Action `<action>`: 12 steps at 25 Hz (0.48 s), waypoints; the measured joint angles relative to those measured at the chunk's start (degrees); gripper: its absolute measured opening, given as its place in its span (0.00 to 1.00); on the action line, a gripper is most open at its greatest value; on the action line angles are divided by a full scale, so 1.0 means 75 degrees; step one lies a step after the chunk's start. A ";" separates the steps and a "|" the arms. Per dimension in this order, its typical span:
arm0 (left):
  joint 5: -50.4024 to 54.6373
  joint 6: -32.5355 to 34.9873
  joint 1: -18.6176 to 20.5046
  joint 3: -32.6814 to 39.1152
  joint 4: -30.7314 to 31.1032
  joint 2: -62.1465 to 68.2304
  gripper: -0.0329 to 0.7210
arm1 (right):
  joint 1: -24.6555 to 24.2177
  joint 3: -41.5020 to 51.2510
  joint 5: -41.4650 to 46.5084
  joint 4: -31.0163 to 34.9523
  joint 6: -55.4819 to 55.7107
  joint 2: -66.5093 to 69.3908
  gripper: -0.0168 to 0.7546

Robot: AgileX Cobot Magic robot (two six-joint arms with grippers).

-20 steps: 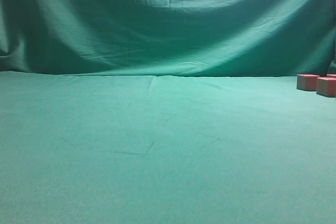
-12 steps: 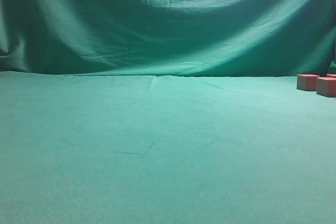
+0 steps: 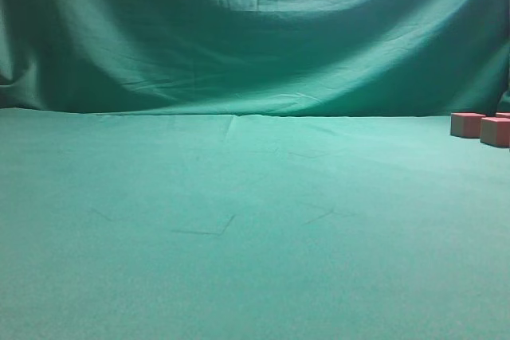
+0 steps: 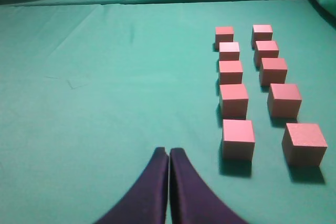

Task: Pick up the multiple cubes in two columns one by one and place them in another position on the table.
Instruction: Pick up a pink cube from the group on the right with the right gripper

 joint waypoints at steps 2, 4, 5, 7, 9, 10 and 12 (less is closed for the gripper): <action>0.0000 0.0000 0.0000 0.0000 0.0000 0.0000 0.04 | 0.0000 0.0000 0.0000 0.0000 0.0000 0.0000 0.02; 0.0000 0.0000 0.0000 0.0000 0.0000 0.0000 0.04 | 0.0000 0.0000 0.0000 -0.0016 -0.0014 0.0000 0.02; 0.0000 0.0000 0.0000 0.0000 0.0000 0.0000 0.04 | 0.0000 0.0000 0.0000 -0.0029 -0.0014 0.0000 0.02; 0.0000 0.0000 0.0000 0.0000 0.0000 0.0000 0.04 | 0.0000 0.0000 0.0000 -0.0055 -0.0028 0.0000 0.02; 0.0000 0.0000 0.0000 0.0000 0.0000 0.0000 0.04 | 0.0000 0.0000 -0.0047 -0.0073 -0.0028 0.0000 0.02; 0.0000 0.0000 0.0000 0.0000 0.0000 0.0000 0.04 | 0.0000 0.0000 -0.0110 -0.0073 -0.0028 0.0000 0.02; 0.0000 0.0000 0.0000 0.0000 0.0000 0.0000 0.04 | 0.0000 0.0000 -0.0330 -0.0059 -0.0028 0.0000 0.02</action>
